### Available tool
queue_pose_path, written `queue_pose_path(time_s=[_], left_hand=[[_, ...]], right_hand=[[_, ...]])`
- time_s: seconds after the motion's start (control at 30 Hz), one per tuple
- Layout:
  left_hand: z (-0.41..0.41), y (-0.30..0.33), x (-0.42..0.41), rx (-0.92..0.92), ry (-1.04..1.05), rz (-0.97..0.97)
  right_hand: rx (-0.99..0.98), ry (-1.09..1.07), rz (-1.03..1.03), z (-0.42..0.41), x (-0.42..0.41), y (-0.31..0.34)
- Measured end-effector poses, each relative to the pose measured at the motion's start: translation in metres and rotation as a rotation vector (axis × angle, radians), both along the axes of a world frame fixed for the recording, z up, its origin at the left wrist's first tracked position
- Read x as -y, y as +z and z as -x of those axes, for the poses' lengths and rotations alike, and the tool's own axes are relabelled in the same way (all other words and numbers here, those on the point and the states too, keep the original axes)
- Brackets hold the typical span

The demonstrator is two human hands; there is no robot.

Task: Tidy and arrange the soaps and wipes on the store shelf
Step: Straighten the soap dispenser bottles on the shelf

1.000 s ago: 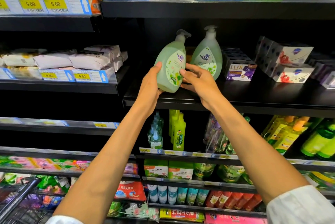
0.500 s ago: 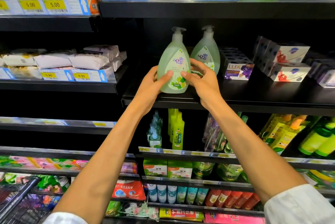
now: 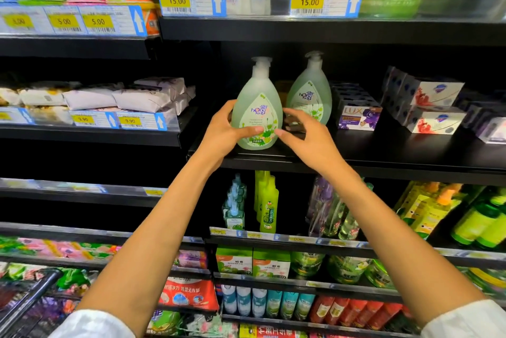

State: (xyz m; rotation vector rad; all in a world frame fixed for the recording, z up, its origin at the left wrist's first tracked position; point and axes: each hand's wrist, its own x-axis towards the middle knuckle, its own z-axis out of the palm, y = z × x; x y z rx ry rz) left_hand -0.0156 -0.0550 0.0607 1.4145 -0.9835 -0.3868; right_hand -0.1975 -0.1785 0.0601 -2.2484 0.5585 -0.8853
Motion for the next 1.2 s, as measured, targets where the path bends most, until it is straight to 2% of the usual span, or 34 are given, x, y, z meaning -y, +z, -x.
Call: queue_pose_path(time_s=[0.1, 0.13, 0.27, 0.57, 0.77, 0.93, 1.2], left_hand=[[-0.010, 0.001, 0.001, 0.015, 0.023, -0.030], [-0.013, 0.001, 0.002, 0.024, 0.030, -0.037], [-0.024, 0.004, 0.013, 0.032, 0.074, -0.047], [-0.053, -0.005, 0.056, 0.051, 0.191, -0.028], [-0.076, -0.006, 0.096, 0.062, 0.296, -0.075], [-0.102, 0.002, 0.128, 0.158, 0.293, -0.182], [-0.138, -0.004, 0.171, 0.090, 0.323, -0.186]], right_hand=[[-0.422, -0.055, 0.421, 0.022, 0.006, -0.003], [-0.503, -0.056, 0.524, 0.028, 0.007, -0.004], [-0.623, -0.039, 0.632, 0.043, 0.014, -0.014], [-0.626, -0.052, 0.627, 0.046, 0.019, -0.018], [-0.603, -0.064, 0.624, 0.044, 0.022, -0.020], [-0.572, -0.061, 0.622, 0.044, 0.024, -0.022], [-0.509, -0.080, 0.658, 0.045, 0.032, -0.032]])
